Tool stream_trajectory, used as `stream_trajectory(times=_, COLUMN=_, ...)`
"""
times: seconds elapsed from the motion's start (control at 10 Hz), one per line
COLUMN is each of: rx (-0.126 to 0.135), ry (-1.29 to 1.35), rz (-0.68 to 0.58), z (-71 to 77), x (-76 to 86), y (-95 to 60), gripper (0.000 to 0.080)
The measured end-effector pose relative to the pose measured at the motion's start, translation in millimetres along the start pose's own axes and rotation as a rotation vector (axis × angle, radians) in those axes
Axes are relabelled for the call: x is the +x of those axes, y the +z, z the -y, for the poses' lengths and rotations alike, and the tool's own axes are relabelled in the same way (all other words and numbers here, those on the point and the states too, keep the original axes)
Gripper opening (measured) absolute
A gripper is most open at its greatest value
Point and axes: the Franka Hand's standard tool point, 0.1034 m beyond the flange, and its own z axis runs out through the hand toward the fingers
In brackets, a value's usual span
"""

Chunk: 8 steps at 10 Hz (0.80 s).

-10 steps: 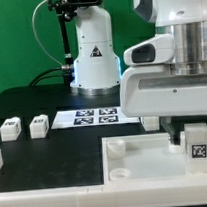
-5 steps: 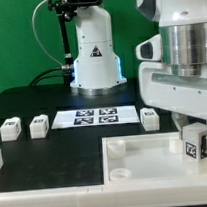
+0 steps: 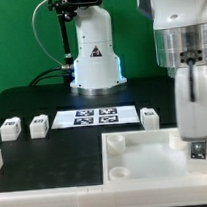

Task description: Assemble one leg

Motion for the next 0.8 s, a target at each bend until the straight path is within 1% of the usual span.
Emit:
stream_trajectory(times=0.1, rx=0.003, ry=0.002, rz=-0.004, z=-0.5, x=-0.9, y=-0.1, gripper=0.0292)
stream_trajectory(times=0.3, rx=-0.017, ry=-0.017, rz=-0.022, z=-4.5, x=1.9, y=-0.4, gripper=0.0292)
stream_trajectory(times=0.5, rx=-0.017, ry=-0.044, rz=-0.021, z=-4.8, x=1.6, y=0.3, gripper=0.0299)
stream_trajectory(times=0.6, rx=-0.017, ry=-0.045, rz=-0.021, z=-4.8, x=1.6, y=0.3, gripper=0.0523)
stream_trajectory(times=0.7, rx=-0.017, ry=-0.052, rz=-0.021, z=-5.8, x=0.8, y=0.1, gripper=0.0523)
stream_trajectory(times=0.8, rx=-0.023, ry=-0.094, rz=-0.019, z=-13.1, x=-2.8, y=-3.0, gripper=0.0621)
